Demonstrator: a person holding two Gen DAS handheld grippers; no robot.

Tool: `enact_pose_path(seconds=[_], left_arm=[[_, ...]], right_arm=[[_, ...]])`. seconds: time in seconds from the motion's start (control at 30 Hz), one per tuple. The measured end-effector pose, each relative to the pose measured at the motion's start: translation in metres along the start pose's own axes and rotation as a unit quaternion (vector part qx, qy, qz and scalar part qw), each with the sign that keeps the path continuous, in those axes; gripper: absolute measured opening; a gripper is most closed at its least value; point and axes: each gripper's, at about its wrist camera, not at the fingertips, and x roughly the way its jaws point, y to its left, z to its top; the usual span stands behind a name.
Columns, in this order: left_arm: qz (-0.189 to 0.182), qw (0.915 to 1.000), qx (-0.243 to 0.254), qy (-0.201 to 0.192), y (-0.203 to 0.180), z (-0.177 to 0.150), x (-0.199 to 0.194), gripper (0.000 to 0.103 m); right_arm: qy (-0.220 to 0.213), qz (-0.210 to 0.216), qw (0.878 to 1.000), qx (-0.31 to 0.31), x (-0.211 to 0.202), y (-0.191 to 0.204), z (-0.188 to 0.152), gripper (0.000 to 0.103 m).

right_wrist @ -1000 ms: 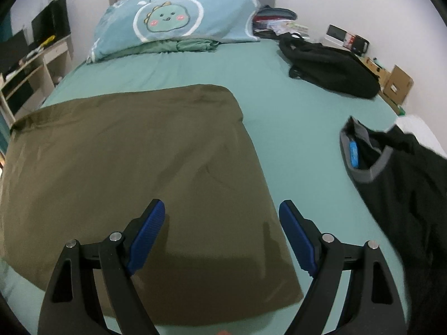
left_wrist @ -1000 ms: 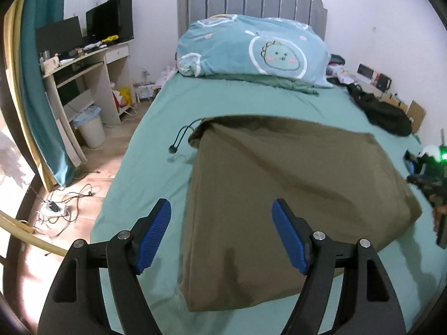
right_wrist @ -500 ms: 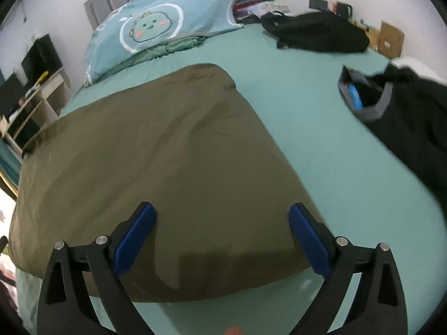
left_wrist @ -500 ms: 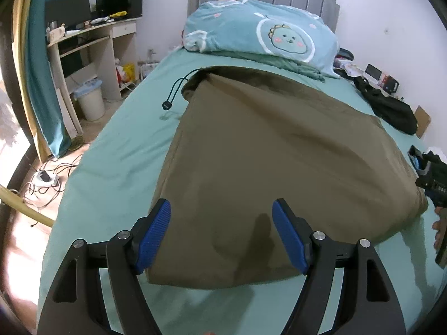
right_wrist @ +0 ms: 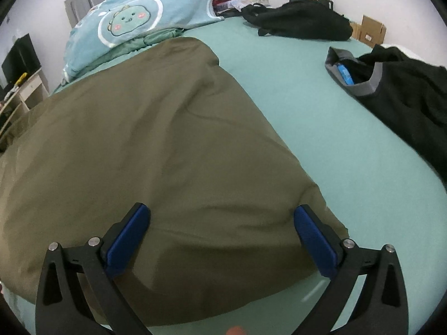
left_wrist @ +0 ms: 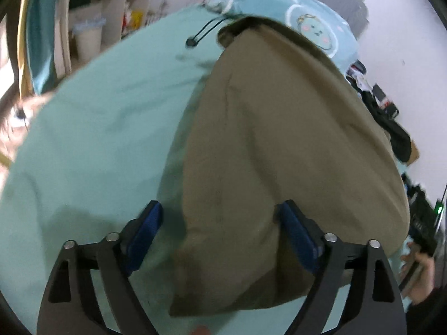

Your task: Fold large clothes

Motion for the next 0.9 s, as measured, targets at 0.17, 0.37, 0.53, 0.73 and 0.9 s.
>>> enact_pose_path(seconds=[0.17,0.37,0.53,0.73,0.9], left_arm=[[0.017,0.9997,0.018,-0.005,-0.007,-0.008,0.001,0.092],[0.023,0.9996,0.009,-0.011,-0.006,-0.017,-0.010,0.092],[0.026,0.9966,0.044,-0.065,-0.018,-0.023,-0.034,0.092],[-0.025,0.9989,0.009,-0.038,0.001,-0.022,-0.005,0.099],[-0.024,0.9995,0.012,-0.018,-0.002,-0.018,-0.005,0.099]], right_arm=[[-0.011,-0.006,1.000,-0.018,-0.002,-0.003,-0.003,0.102],[-0.024,-0.051,0.998,-0.012,-0.010,-0.017,-0.009,0.102],[-0.007,-0.016,0.999,0.029,-0.001,-0.034,-0.015,0.102],[-0.015,0.011,0.996,0.090,-0.002,-0.039,-0.018,0.103],[0.004,0.053,0.992,0.112,-0.005,-0.028,-0.019,0.103]])
